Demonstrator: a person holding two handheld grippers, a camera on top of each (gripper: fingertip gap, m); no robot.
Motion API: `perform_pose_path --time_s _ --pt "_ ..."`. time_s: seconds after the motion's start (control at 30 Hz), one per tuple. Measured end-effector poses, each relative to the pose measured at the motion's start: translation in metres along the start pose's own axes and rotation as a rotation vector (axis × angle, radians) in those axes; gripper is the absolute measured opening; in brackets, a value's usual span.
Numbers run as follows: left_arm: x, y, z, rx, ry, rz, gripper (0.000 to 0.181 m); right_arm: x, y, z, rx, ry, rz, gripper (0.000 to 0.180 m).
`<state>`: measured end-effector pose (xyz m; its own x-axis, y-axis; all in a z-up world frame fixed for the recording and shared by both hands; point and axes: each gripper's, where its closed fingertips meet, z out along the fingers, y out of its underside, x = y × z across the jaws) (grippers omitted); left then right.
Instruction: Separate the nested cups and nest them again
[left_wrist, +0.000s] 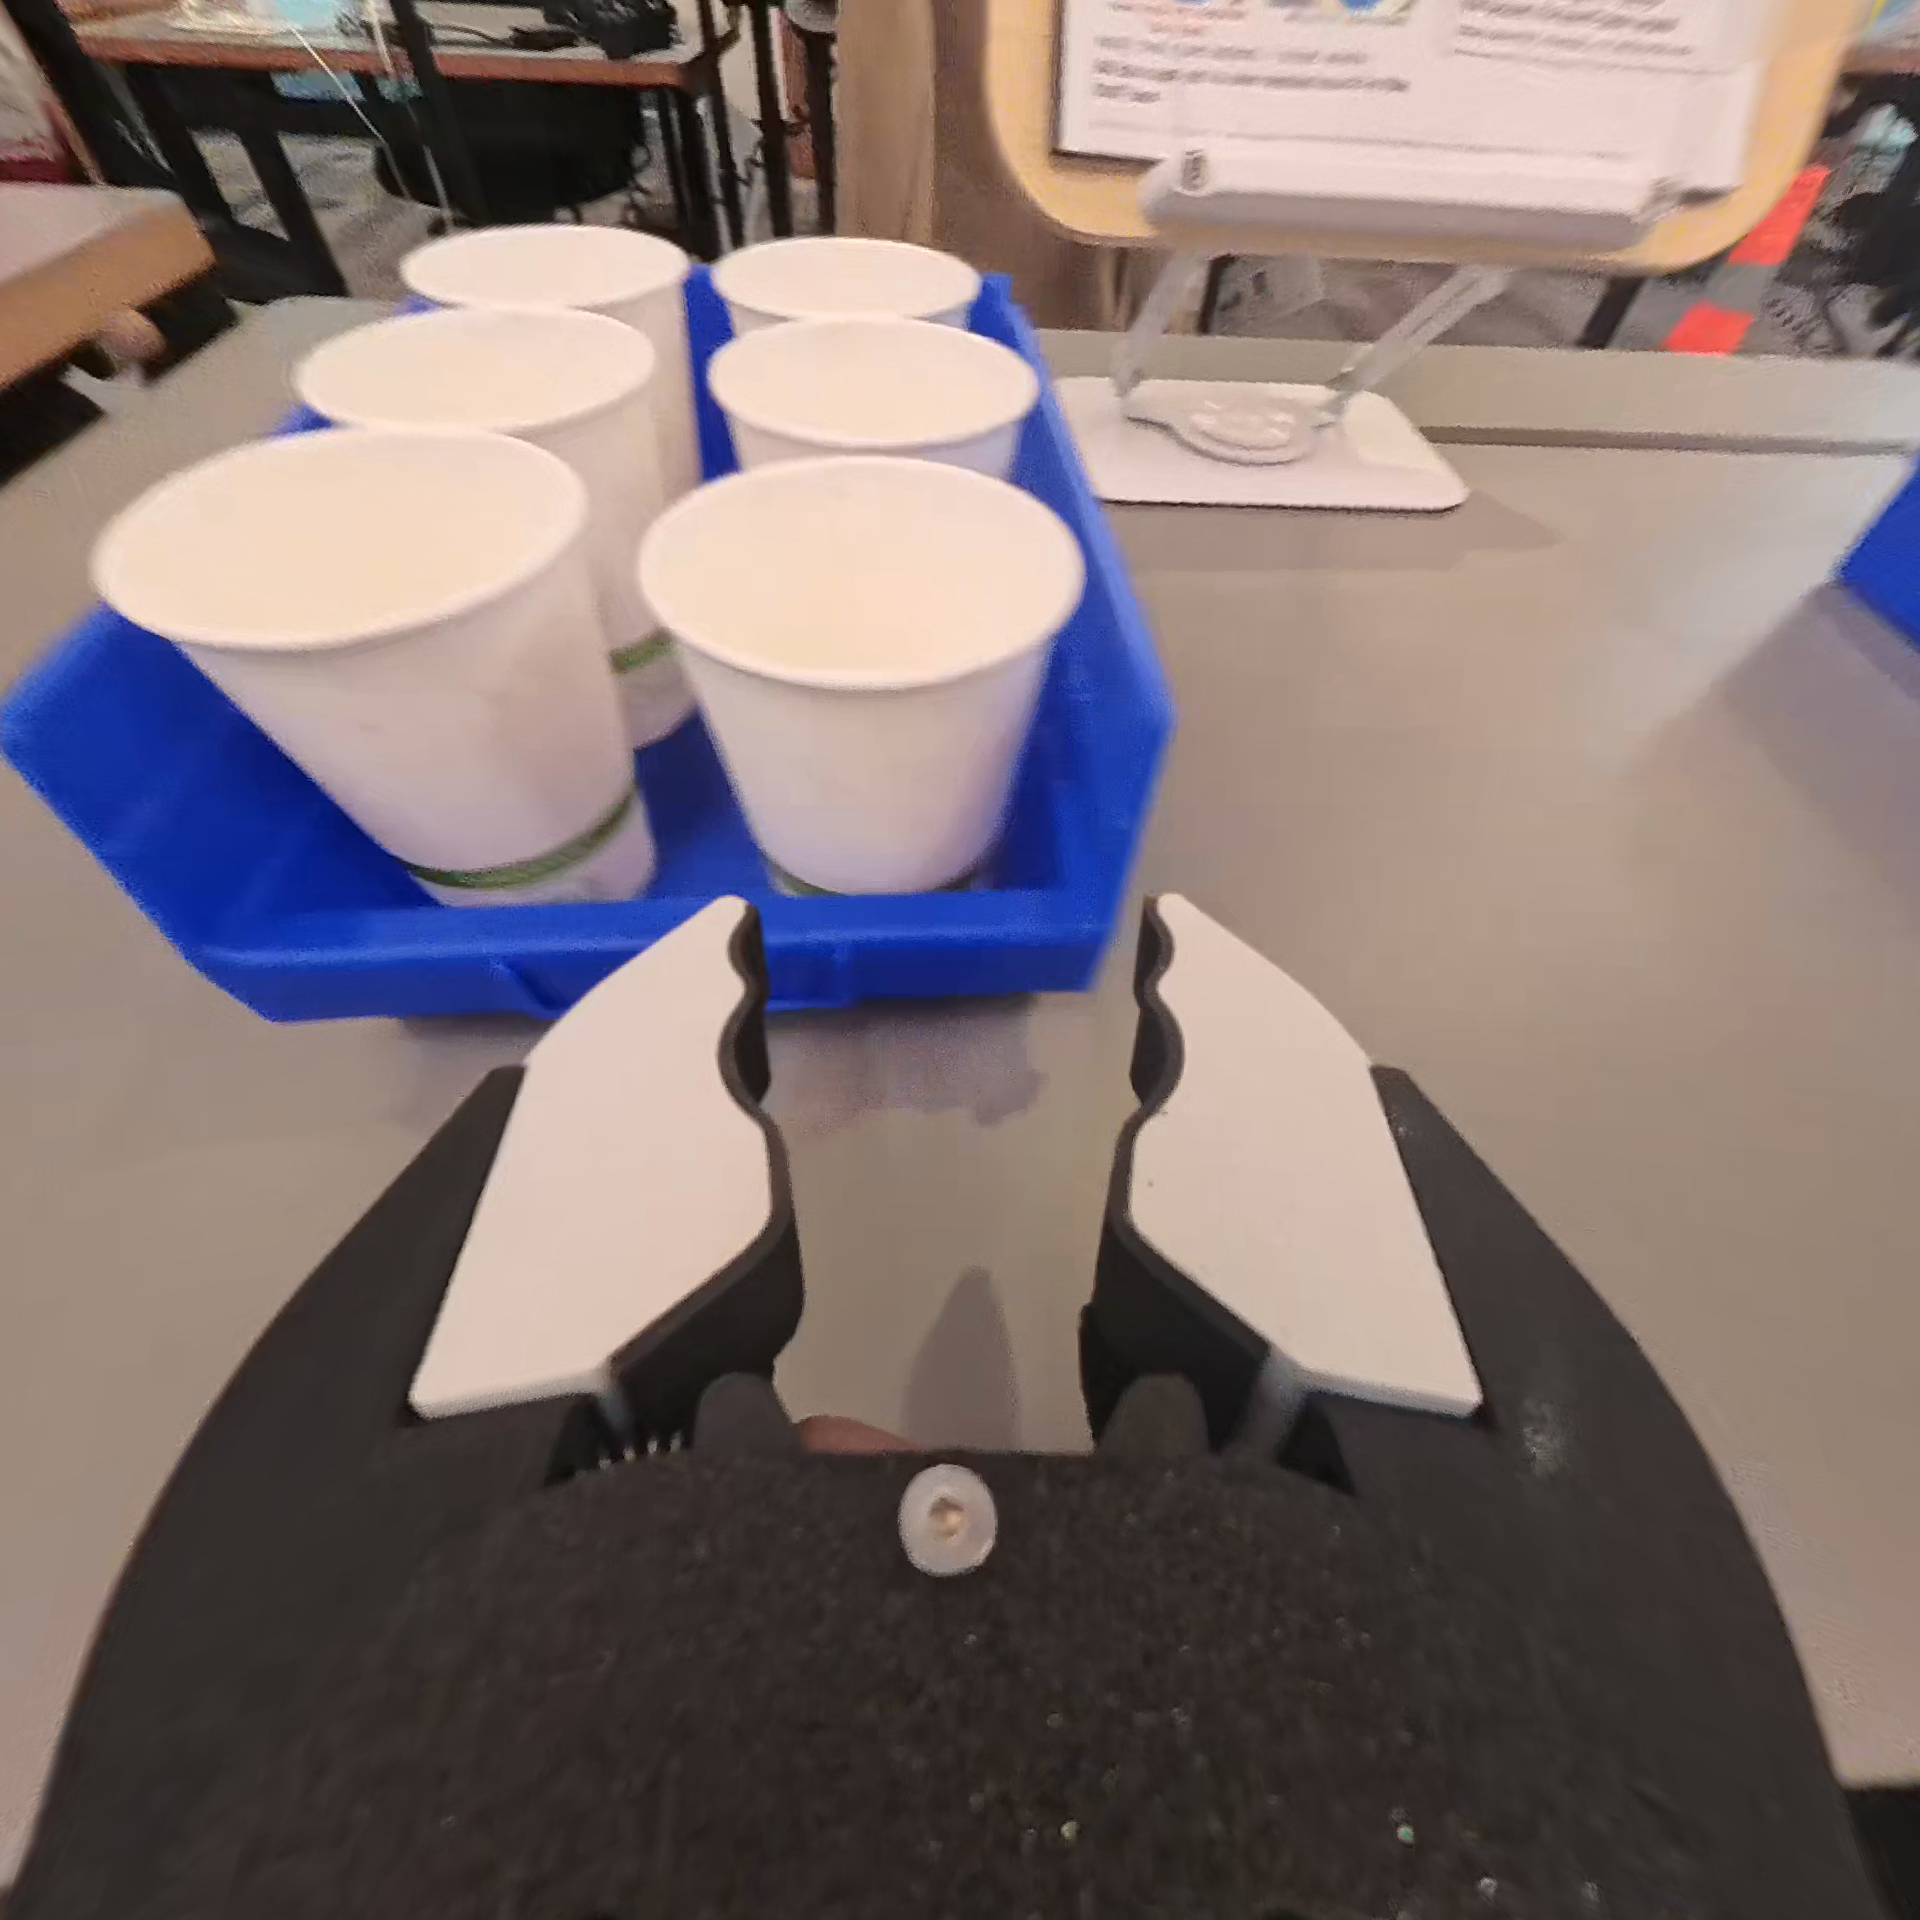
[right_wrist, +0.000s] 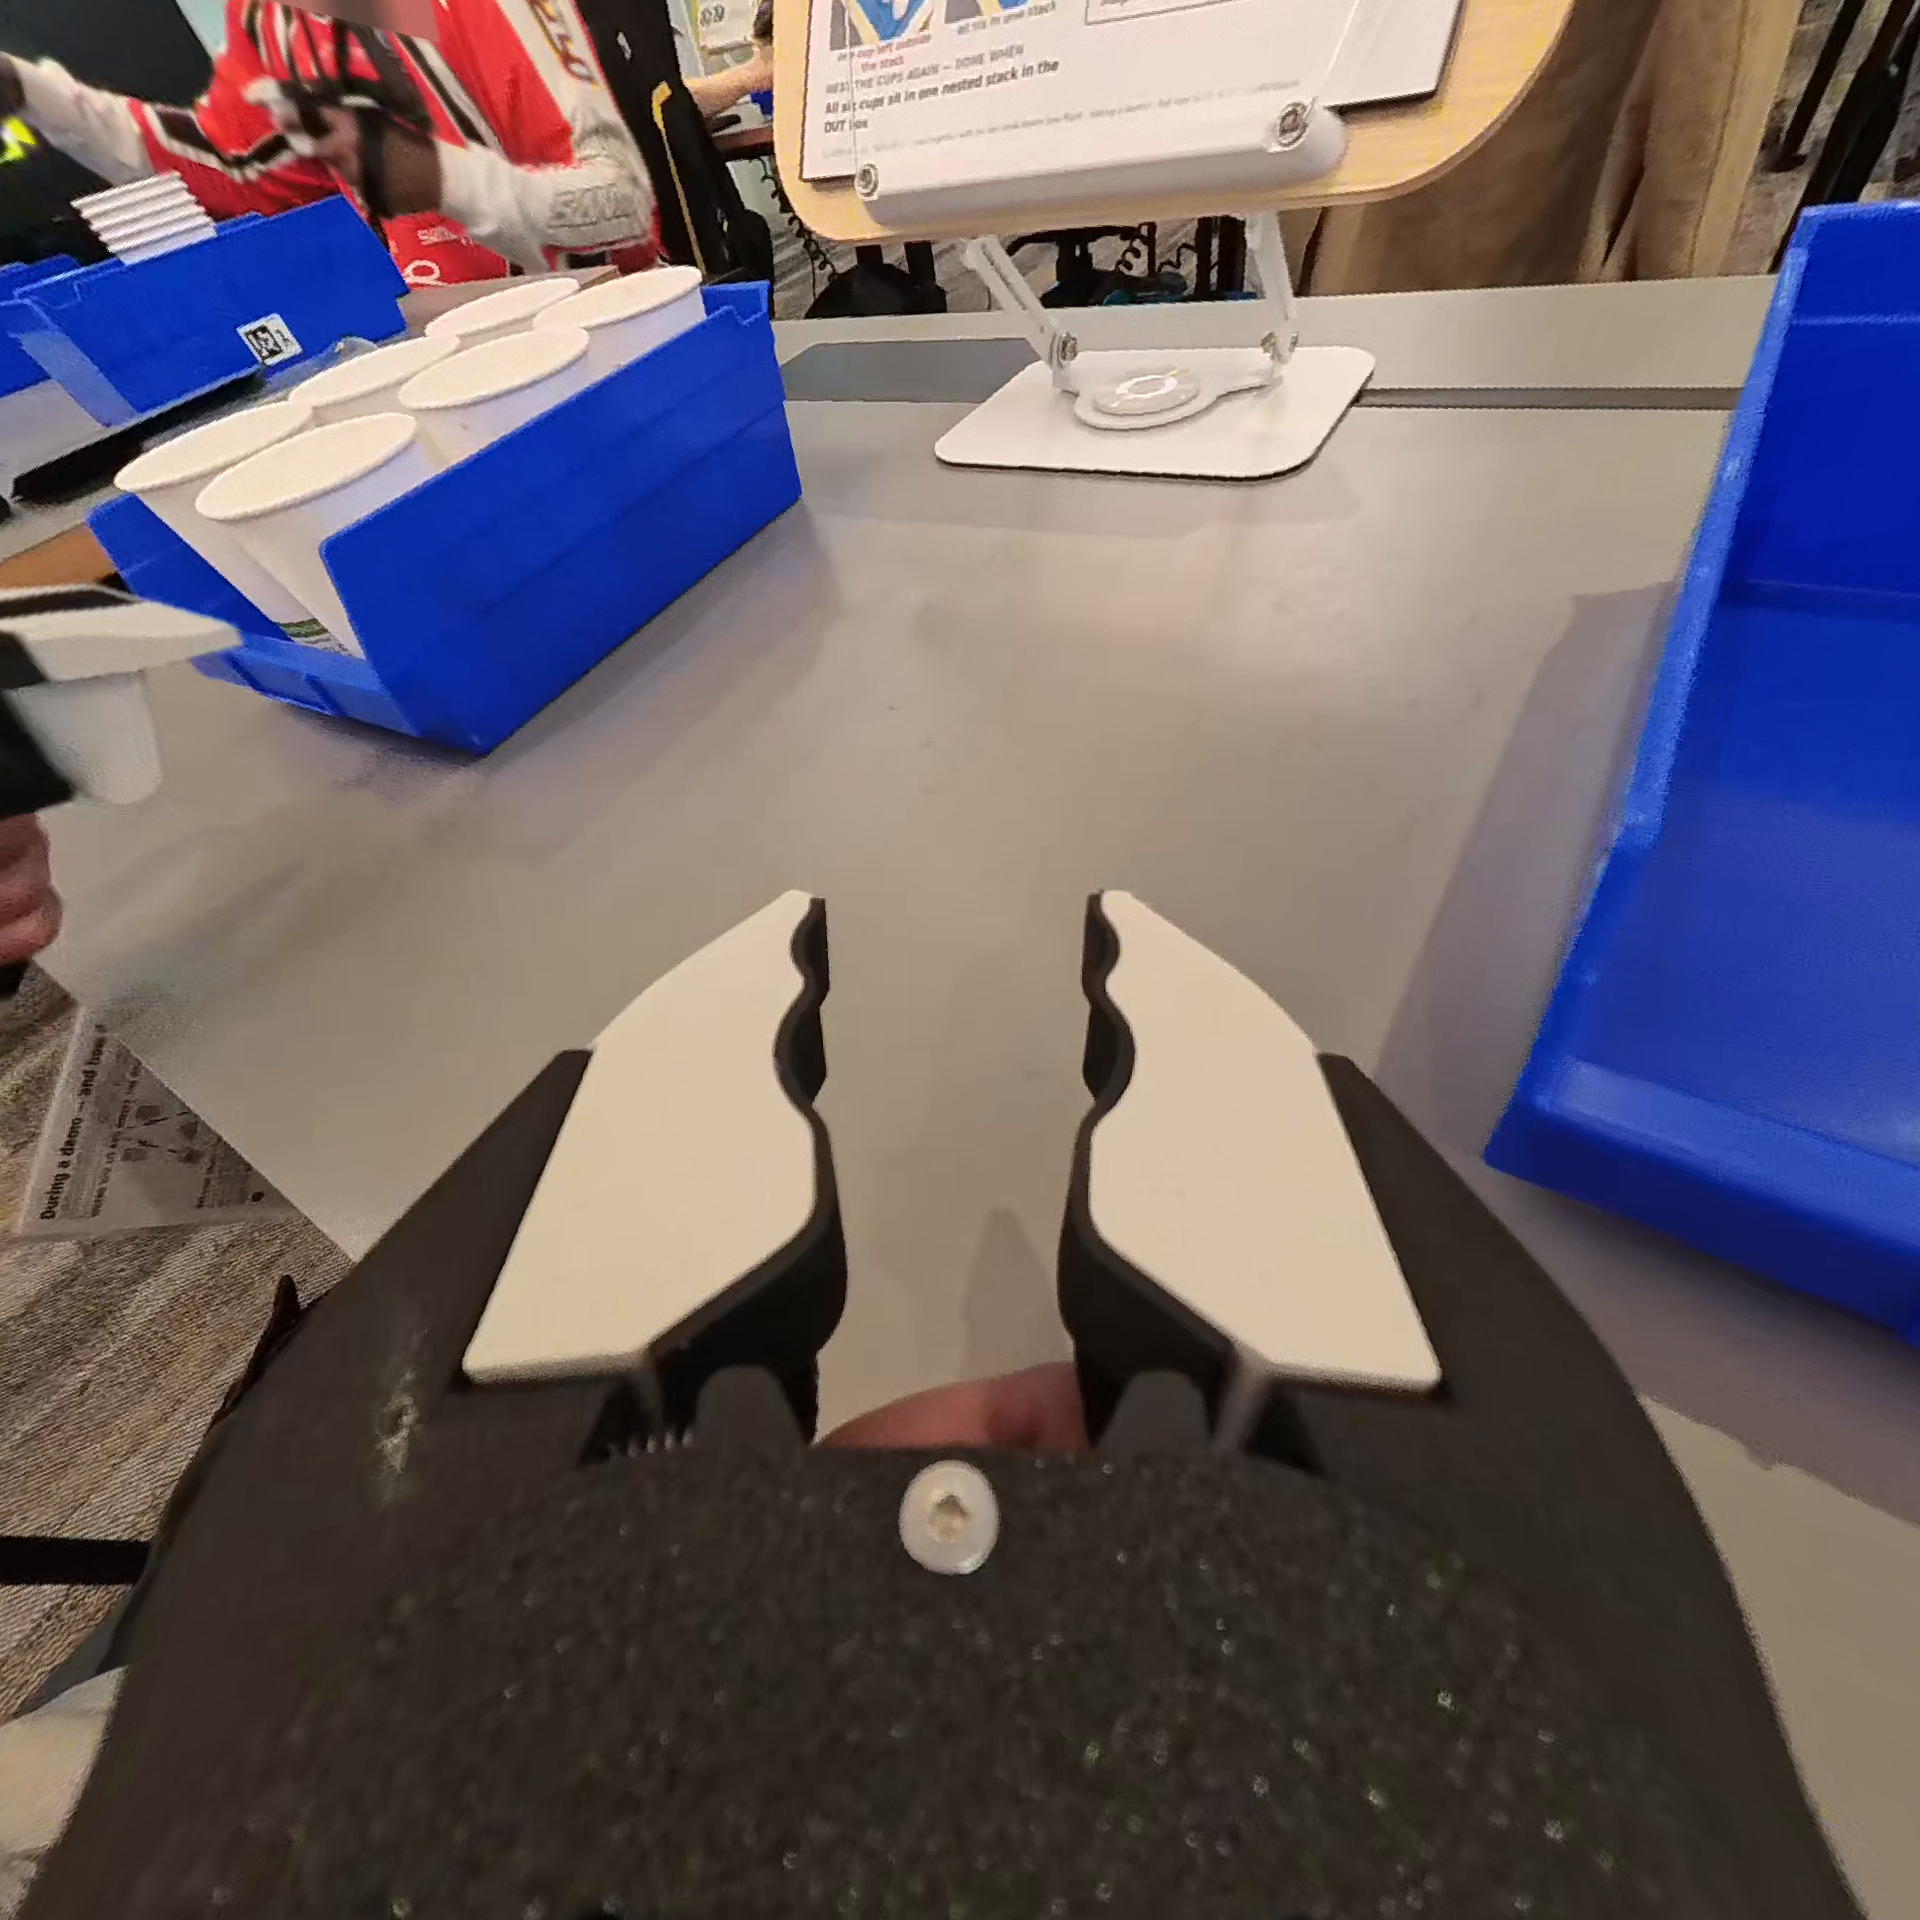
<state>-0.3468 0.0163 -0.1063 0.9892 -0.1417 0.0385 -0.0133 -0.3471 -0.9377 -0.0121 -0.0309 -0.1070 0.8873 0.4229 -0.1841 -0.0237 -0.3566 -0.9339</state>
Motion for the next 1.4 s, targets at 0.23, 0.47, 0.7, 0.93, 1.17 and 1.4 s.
perform_pose_path --time_s 0.23,0.47,0.7,0.93,1.17,1.4 --pt "-0.026 -0.015 0.050 -0.024 0.115 0.029 0.082 0.002 -0.003 0.001 -0.011 0.007 -0.049 0.047" --pt "-0.016 -0.015 0.079 -0.047 0.136 0.114 0.084 0.009 0.005 -0.004 -0.025 0.039 -0.016 0.045" --pt "-0.021 -0.040 0.040 0.000 0.241 0.096 0.081 0.006 -0.002 -0.006 -0.021 -0.003 -0.057 0.045" --pt "0.019 -0.098 -0.022 0.038 0.637 0.184 0.081 -0.033 -0.057 -0.008 0.007 -0.396 -0.178 0.052" --pt "0.127 -0.094 -0.025 -0.069 1.019 0.453 0.081 -0.089 -0.104 0.012 -0.020 -0.652 -0.543 0.079" --pt "0.198 -0.083 -0.021 -0.131 1.229 0.592 0.081 -0.106 -0.104 0.050 -0.183 -0.733 -0.693 0.087"
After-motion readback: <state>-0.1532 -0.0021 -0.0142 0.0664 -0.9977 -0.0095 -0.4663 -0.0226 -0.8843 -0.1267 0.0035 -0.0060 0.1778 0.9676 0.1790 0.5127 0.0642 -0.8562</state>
